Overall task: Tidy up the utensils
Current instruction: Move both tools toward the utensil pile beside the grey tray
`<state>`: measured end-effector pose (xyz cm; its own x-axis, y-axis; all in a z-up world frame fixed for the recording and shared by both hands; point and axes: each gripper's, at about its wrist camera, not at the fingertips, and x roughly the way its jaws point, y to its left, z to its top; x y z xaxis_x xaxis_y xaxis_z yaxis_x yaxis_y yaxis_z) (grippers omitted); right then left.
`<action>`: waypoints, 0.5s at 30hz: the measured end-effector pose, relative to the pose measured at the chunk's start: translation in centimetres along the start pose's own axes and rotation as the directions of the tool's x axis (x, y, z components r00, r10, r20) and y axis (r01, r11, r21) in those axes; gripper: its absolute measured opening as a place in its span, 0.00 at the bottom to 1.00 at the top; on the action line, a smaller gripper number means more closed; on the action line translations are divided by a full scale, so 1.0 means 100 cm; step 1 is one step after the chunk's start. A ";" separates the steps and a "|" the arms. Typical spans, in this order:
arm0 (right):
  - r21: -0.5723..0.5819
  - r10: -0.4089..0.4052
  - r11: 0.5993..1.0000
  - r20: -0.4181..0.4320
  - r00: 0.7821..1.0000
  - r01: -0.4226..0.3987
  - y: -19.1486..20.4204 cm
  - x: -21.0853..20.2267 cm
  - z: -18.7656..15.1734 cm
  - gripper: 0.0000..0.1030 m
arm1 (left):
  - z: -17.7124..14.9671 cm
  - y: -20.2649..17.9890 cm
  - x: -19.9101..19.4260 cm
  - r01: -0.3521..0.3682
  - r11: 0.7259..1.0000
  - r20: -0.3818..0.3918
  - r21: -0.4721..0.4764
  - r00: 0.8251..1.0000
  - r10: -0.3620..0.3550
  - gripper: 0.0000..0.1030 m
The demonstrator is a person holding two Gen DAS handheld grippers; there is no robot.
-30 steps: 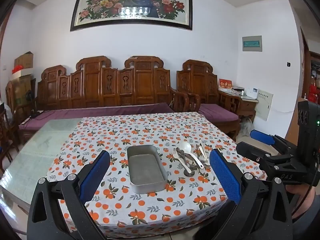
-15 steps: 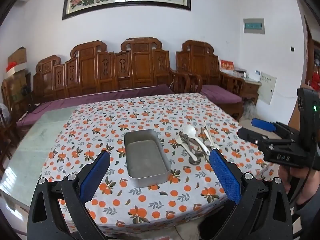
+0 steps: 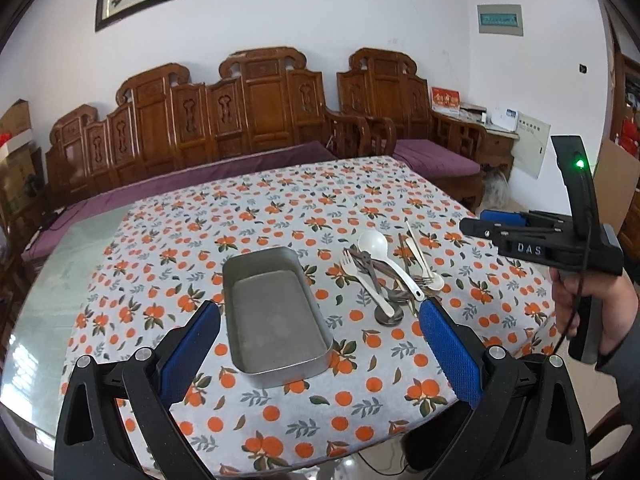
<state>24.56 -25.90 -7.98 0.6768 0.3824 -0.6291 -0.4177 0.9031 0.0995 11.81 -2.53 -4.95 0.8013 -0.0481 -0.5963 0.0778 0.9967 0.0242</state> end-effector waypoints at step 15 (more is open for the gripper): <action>0.039 0.016 0.999 -0.095 0.995 -0.013 -0.043 0.062 -0.019 0.42 | 0.018 -0.021 0.091 0.085 0.995 -0.125 -0.050 0.988 -0.090 0.64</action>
<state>29.37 -27.74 -13.74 0.6096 0.3768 -0.6974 -0.4021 0.9052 0.1376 19.98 -5.18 -9.00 0.7106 -0.1292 -0.6916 0.1157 0.9911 -0.0662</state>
